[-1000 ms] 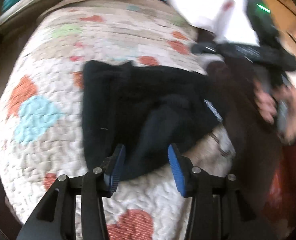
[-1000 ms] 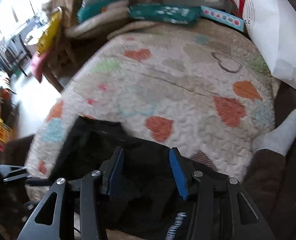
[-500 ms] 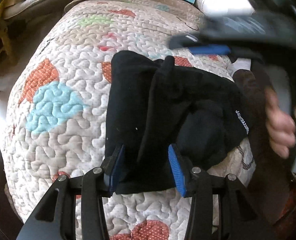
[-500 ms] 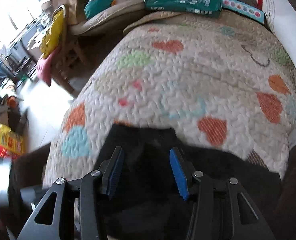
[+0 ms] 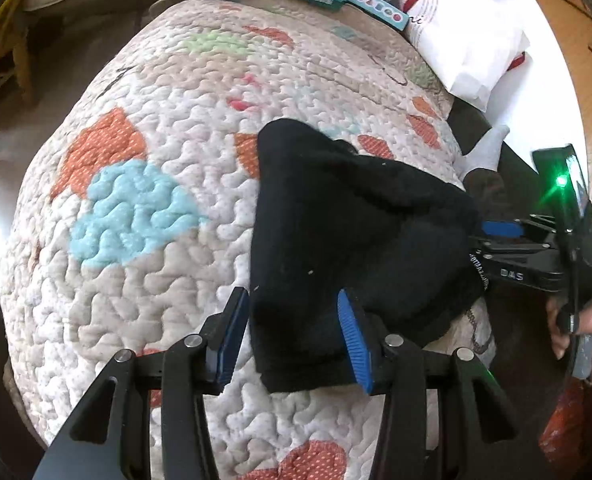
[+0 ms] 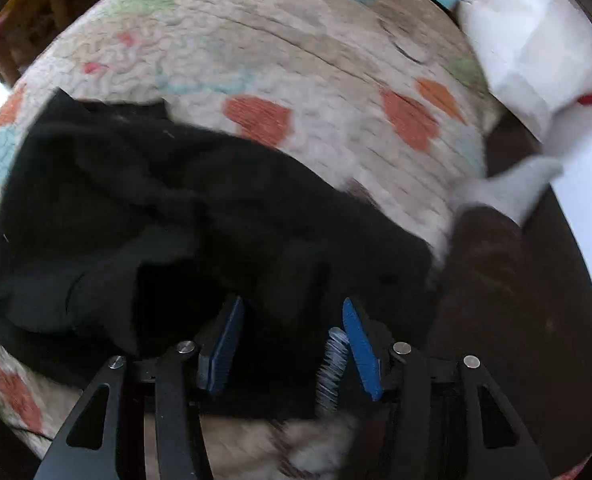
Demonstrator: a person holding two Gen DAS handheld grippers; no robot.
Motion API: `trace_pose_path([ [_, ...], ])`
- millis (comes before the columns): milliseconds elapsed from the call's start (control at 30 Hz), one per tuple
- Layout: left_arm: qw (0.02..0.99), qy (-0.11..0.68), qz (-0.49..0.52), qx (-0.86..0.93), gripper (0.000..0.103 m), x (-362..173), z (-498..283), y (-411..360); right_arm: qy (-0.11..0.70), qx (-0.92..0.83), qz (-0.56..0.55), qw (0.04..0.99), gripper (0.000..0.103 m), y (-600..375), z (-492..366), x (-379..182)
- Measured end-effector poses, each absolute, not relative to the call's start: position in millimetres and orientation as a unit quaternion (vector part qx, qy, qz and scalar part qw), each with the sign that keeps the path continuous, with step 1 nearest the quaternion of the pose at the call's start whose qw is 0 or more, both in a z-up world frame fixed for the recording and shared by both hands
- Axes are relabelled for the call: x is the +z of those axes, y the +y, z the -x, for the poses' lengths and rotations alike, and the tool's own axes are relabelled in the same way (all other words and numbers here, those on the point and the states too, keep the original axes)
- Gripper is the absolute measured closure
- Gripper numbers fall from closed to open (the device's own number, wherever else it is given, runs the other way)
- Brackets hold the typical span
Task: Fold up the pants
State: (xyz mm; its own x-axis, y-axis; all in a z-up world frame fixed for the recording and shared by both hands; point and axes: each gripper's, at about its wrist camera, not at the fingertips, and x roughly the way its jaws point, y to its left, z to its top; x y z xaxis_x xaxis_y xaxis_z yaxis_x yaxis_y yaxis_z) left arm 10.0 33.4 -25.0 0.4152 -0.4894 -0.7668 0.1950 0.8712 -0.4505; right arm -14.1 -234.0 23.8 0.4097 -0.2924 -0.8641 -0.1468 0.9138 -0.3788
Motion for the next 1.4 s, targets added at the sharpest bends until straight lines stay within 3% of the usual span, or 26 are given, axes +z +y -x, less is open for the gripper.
trace_pose_path([
  [233,0.835,0.502,0.11,-0.197,0.058,-30,-25,3,0.477,0.032,0.092,0.873,0.043,-221,14,69],
  [400,0.84,0.505,0.068,-0.187,0.058,-42,-17,-8,0.508,0.021,0.14,0.85,0.043,-191,-6,17],
  [500,0.838,0.503,0.078,-0.196,0.057,-43,-13,-3,0.53,0.014,0.166,0.831,0.033,-197,-2,-9],
  [633,0.83,0.502,0.129,-0.204,0.053,-41,-14,10,0.504,0.015,0.162,0.848,0.029,-199,-5,21],
  [833,0.833,0.5,0.129,-0.199,0.051,-43,-17,11,0.455,0.158,0.136,0.866,0.029,-150,-39,59],
  [1067,0.84,0.489,0.099,-0.21,0.029,-48,-19,-10,0.51,0.204,0.204,0.81,0.029,-76,-79,18],
  [1100,0.844,0.487,0.083,-0.211,0.034,-48,-18,-14,0.522,0.206,0.214,0.799,0.038,-70,-81,9],
  [1133,0.847,0.484,0.068,-0.21,0.042,-47,-16,-17,0.534,0.211,0.218,0.789,0.067,-67,-82,2],
  [1167,0.852,0.482,0.05,-0.2,0.07,-47,-16,-18,0.551,0.221,0.21,0.777,0.073,-64,-81,-4],
  [1200,0.856,0.479,0.036,-0.19,0.084,-48,-17,-16,0.548,0.221,0.21,0.779,0.078,-63,-79,-4],
  [1267,0.848,0.485,0.067,-0.202,0.093,-48,-23,-2,0.544,0.227,0.205,0.781,0.085,-60,-76,1],
  [1400,0.83,0.499,0.137,-0.209,0.096,-47,-41,27,0.541,0.223,0.189,0.789,0.088,-55,-80,10],
])
